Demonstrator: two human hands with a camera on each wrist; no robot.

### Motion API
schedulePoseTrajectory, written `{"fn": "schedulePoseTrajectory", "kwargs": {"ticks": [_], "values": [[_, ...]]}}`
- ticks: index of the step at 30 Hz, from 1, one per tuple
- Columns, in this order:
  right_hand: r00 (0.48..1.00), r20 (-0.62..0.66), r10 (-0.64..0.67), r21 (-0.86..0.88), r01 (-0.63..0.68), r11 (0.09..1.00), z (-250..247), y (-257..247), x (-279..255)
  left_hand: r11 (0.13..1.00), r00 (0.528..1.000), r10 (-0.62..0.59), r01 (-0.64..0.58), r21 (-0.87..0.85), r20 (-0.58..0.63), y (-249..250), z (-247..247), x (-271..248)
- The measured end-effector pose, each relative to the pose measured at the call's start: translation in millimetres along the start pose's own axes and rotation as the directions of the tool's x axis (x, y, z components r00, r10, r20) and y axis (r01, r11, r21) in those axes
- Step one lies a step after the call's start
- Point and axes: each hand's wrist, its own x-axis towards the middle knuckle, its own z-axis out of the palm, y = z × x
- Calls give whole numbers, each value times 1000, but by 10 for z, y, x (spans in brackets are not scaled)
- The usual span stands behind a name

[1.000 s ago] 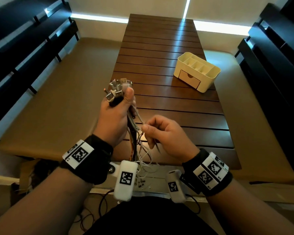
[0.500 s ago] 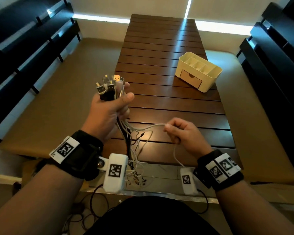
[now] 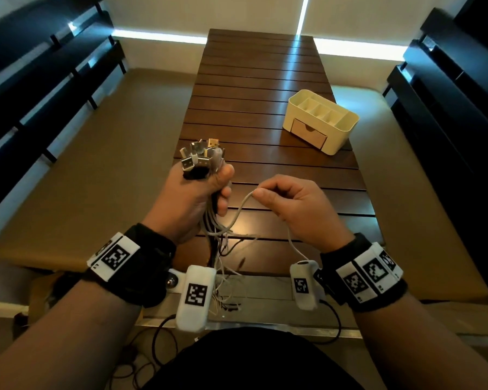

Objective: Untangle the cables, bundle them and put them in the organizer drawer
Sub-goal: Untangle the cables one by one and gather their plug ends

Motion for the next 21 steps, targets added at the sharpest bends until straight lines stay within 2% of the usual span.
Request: {"fn": "schedulePoseTrajectory", "kwargs": {"ticks": [3,6,9,10,11,13,15,17,18,19,20,21], "values": [[1000,-13,-17,-37,16,999,6,2,5,988,998,12,-21,150,60,5,3,8],[998,-41,-49,-23,48,999,-9,-9,53,934,991,-14,-33,355,129,6,46,14],[996,-73,-55,-8,55,998,-36,1,95,916,974,-63,-30,400,217,40,96,11],[997,-69,-43,-6,42,999,-59,13,97,911,975,-59,-34,410,212,55,86,10],[998,-55,-19,-11,19,1000,-96,38,92,910,983,-43,-35,412,179,80,56,12],[998,-32,57,-41,-59,997,-223,138,51,944,1000,-11,1,329,30,140,-77,23],[986,-88,140,-20,-142,990,-408,261,-28,972,994,-10,35,231,-109,207,-237,22],[968,-135,213,22,-212,977,-563,320,-86,941,990,-11,59,332,-143,232,-360,0],[962,-102,254,-26,-258,966,-595,318,-94,919,989,-4,61,390,-146,219,-397,-7],[952,-11,306,-161,-304,939,-591,297,-89,911,987,10,57,408,-159,197,-425,-6],[916,120,383,-361,-320,876,-547,284,-80,920,982,25,50,389,-187,178,-433,5],[844,240,480,-554,-286,781,-475,288,-66,936,974,38,45,350,-225,171,-434,26]]}}
